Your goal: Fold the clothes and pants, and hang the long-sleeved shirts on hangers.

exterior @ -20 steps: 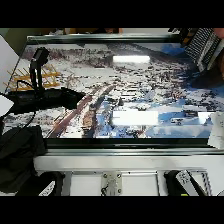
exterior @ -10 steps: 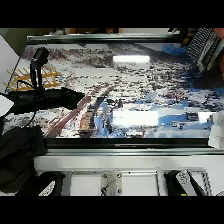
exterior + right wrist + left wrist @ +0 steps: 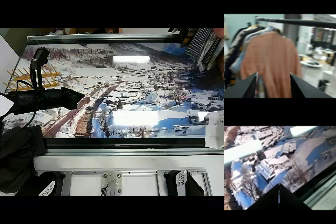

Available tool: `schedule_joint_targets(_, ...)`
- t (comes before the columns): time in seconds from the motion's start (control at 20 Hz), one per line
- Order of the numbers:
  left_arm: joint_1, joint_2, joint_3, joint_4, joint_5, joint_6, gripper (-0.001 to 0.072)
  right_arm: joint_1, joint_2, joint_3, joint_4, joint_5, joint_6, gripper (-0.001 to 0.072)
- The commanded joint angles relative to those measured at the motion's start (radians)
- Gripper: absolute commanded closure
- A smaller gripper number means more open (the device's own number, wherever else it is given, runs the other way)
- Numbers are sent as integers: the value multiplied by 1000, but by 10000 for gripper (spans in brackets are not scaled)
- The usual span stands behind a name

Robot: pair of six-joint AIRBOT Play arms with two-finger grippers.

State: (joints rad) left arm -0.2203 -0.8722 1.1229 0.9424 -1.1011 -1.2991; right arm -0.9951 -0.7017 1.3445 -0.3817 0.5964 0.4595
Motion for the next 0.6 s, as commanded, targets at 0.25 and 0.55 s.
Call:
schedule_joint_targets(0.25,1,0,1,0,-7,0,685,457,-18,-141,114,622,69,264)
schedule_joint_targets(0.55,1,0,1,-1,-18,0,685,1056,-90,-315,-89,503,126,266)
